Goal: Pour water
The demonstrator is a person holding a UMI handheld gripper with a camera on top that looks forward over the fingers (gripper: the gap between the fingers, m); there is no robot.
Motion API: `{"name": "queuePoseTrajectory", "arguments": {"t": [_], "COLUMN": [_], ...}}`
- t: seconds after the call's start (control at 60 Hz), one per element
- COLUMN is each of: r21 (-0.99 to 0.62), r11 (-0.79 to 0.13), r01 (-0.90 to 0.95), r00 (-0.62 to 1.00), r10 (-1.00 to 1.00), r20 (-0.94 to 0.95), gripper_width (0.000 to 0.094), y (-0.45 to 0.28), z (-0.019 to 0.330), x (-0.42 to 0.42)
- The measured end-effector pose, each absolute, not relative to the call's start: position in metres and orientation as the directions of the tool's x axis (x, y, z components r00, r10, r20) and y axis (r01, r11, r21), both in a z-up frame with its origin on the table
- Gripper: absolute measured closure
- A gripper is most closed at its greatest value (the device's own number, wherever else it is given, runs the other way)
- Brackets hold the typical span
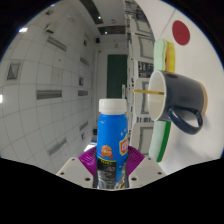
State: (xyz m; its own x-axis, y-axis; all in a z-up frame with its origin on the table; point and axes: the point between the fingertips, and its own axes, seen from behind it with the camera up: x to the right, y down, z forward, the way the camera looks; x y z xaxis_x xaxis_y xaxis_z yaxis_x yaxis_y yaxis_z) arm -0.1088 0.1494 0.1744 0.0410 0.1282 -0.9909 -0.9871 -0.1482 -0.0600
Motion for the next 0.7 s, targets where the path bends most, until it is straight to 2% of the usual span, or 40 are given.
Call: {"name": "queuePoseTrajectory", "arguments": {"t": [0.117, 0.217, 0.483, 0.55, 0.567, 0.633, 0.7], "r21": [0.177, 0.311, 0.376, 0.309, 0.280, 0.018, -0.306], "r11": [-0.189, -0.207, -0.211, -0.252, -0.278, -0.302, -0.219], "r01": [-0.966, -0.927, -0.902, -0.917, -0.919, -0.953, -0.926], "r00": [-0.198, -0.333, -0.399, -0.338, -0.317, -0.085, 0.217], "r10": [0.097, 0.076, 0.073, 0.080, 0.099, 0.208, 0.354], "r20": [-0.975, -0.940, -0.914, -0.938, -0.943, -0.974, -0.910], "gripper_width": [0.0590, 0.0588, 0.0585, 0.0588, 0.0587, 0.0583, 0.0586], "y": [0.141, 0.136, 0.104, 0.098, 0.072, 0.062, 0.018], "z": [0.171, 0.172, 0.191, 0.200, 0.206, 0.243, 0.284], "x": [-0.090, -0.107, -0.122, -0.134, -0.137, -0.151, -0.130]}}
